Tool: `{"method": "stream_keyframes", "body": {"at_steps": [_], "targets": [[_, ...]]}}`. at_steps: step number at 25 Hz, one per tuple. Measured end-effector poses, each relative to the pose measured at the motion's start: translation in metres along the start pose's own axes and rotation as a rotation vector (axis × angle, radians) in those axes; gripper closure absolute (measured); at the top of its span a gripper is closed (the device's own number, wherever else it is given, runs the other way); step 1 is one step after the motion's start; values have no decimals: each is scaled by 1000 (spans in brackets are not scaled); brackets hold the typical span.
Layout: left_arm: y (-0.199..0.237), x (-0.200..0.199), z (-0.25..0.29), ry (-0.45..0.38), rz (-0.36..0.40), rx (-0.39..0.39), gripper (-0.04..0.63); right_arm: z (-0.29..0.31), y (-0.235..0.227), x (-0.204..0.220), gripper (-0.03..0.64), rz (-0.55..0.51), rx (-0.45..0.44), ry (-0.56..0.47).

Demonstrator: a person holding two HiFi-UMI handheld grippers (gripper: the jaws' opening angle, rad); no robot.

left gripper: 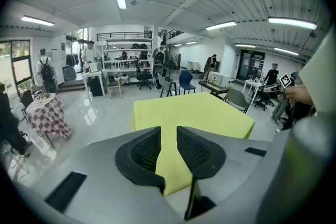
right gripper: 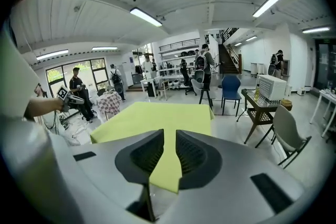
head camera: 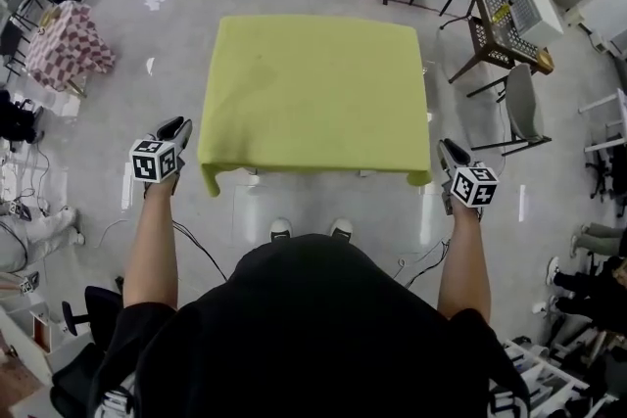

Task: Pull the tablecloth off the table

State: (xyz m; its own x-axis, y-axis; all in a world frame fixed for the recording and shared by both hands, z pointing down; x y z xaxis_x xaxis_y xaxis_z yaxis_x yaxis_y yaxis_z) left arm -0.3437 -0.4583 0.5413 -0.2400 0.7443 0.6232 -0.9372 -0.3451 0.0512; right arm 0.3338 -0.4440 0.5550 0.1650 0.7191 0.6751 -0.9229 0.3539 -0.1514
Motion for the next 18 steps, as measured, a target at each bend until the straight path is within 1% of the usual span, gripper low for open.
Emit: {"method": "stream_keyframes", "body": {"at_steps": [2, 6, 9, 13, 18], "targets": [[4, 10, 11, 28, -7, -9, 482, 9, -10, 11, 529, -9, 9, 37], [13, 33, 34, 77, -27, -15, 463, 29, -30, 34, 514, 10, 29, 97], [20, 52, 50, 121, -44, -20, 448, 52, -43, 53, 495, 15, 45, 166], [19, 79, 78, 210, -48, -13, 415, 70, -66, 80, 475, 5, 73, 254], [16, 121, 112, 309, -53, 0, 386, 91, -95, 119, 457, 26, 106, 321]]}}
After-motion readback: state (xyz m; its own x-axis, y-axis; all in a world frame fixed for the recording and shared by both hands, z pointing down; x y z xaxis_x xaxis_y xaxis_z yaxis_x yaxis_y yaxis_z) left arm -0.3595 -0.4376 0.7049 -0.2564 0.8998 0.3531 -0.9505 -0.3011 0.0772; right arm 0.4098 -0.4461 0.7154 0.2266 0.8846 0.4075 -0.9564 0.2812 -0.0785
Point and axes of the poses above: the fingertips, and each gripper's own axes: z forward along the fingers, y to its left, x out of its underside, the point moved 5 cm from there along -z, backward along the fingers, and after that the axes turned 14 degrees about y, right-handed, at the moved point
